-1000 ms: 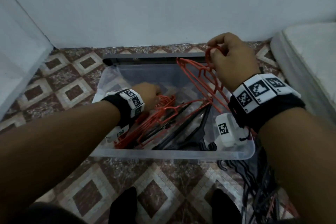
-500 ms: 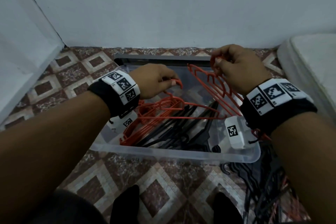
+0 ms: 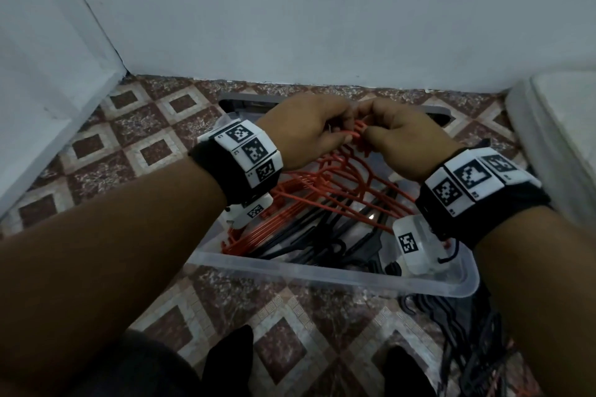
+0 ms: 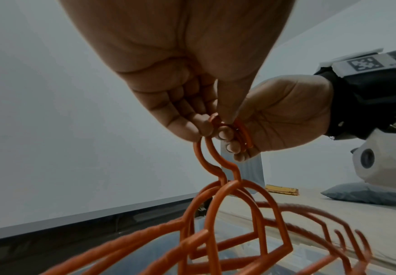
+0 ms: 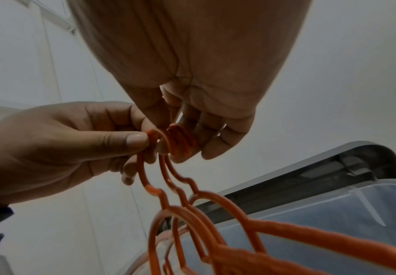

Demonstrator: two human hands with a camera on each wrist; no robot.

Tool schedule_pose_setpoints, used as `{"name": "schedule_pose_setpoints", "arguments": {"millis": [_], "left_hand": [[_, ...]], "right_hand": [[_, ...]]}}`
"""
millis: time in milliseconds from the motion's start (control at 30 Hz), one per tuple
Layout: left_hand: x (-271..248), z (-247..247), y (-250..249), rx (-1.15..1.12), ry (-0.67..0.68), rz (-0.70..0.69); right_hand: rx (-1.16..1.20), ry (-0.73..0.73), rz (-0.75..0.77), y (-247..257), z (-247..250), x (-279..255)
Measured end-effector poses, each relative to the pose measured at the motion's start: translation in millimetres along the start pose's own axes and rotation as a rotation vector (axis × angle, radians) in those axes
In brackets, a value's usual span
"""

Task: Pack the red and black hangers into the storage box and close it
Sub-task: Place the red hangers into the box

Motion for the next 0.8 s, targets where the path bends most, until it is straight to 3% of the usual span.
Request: {"name": "schedule_pose_setpoints", "arguments": {"millis": [233, 500, 700, 800], "left_hand": [[-7, 3, 8, -0.073, -0.130, 0.089], [-11, -15, 11, -0.067, 0.052, 0.114], [-4, -11, 13, 0.015, 0.020, 0.111], [-3, 7, 23, 0.052, -0.047, 0.188]], "right_hand": [[0.068, 0.063, 0.000, 6, -12, 1], [0.069, 0.046, 0.024, 15, -17, 3], [0.060, -0.023, 0.057, 21, -18, 4], [0.017, -0.043, 0.059, 13, -15, 2]]}}
Point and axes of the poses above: each hand's wrist, its own x-axis towards the middle knuckle, its own z-axis out of the back of the hand, y = z × x, the point moved 2 cm from there along x, towards the middle knuckle, and after that the axes turned 2 degrees about x, right-handed, at the moved point
